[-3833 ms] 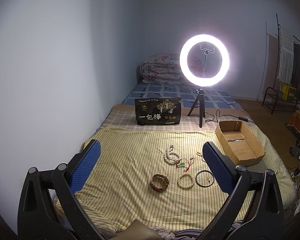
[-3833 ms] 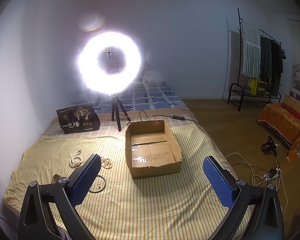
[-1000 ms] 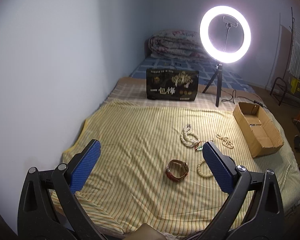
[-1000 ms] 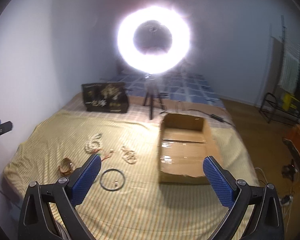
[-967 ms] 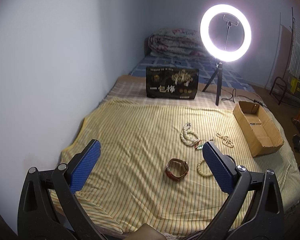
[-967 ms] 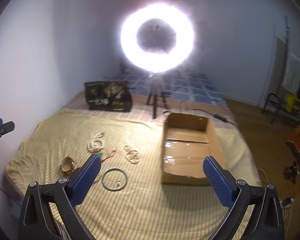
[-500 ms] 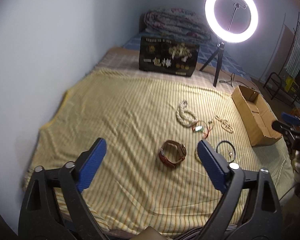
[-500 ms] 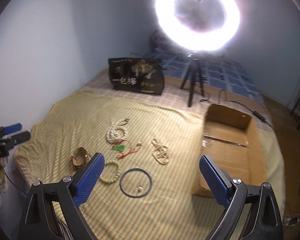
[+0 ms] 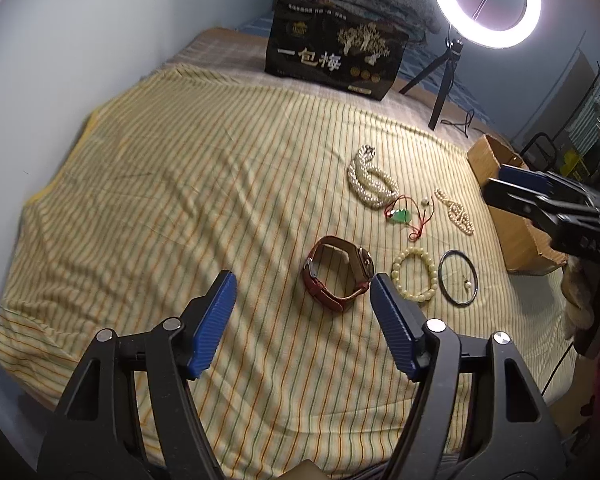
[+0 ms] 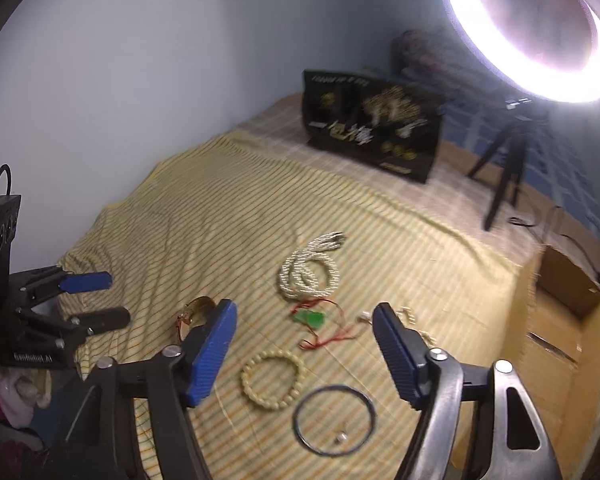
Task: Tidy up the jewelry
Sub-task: 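Move left tool to the brown leather watch while right tool moves to the white pearl necklace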
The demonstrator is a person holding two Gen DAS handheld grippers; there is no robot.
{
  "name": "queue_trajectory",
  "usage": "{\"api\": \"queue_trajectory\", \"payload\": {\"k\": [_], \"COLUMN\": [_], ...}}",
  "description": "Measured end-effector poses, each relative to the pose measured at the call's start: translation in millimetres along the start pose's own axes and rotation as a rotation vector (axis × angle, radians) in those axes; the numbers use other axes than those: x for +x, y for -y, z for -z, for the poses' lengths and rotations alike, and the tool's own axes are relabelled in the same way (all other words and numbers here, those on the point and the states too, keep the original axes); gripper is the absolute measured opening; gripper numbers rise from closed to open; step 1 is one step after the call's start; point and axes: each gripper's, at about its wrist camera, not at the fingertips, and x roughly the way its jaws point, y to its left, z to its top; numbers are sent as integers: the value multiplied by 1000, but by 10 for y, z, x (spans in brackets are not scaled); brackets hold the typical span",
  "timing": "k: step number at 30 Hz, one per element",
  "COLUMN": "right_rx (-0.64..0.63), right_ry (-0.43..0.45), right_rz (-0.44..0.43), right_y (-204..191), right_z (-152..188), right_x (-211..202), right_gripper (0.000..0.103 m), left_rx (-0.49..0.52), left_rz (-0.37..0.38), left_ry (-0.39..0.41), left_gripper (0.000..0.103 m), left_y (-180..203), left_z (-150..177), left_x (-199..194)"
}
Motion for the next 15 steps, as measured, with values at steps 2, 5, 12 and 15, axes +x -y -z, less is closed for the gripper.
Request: {"api": "queue_trajectory", "payload": {"k": [2, 5, 12, 15], "right_rx": [-23, -65, -106, -100], "right_ry": [-27, -73, -184, -208], "right_rz": [-25, -57, -78, -92], "right_y": [-29, -86, -88, -60], "right_z": [-42, -90, -223, -259], "right_x": [145, 349, 894, 1037], "right_gripper": [67, 63, 57, 57], "left_rx": [-7, -21, -49, -59], "left_rz": [7, 17, 21, 26], "left_ry": [-18, -37, -66, -76], "left_gripper": [64, 63, 57, 55], "left_y": [-11, -34, -79, -91], "left_z": [11, 17, 54, 58], "left_x": [80, 190, 386, 448]}}
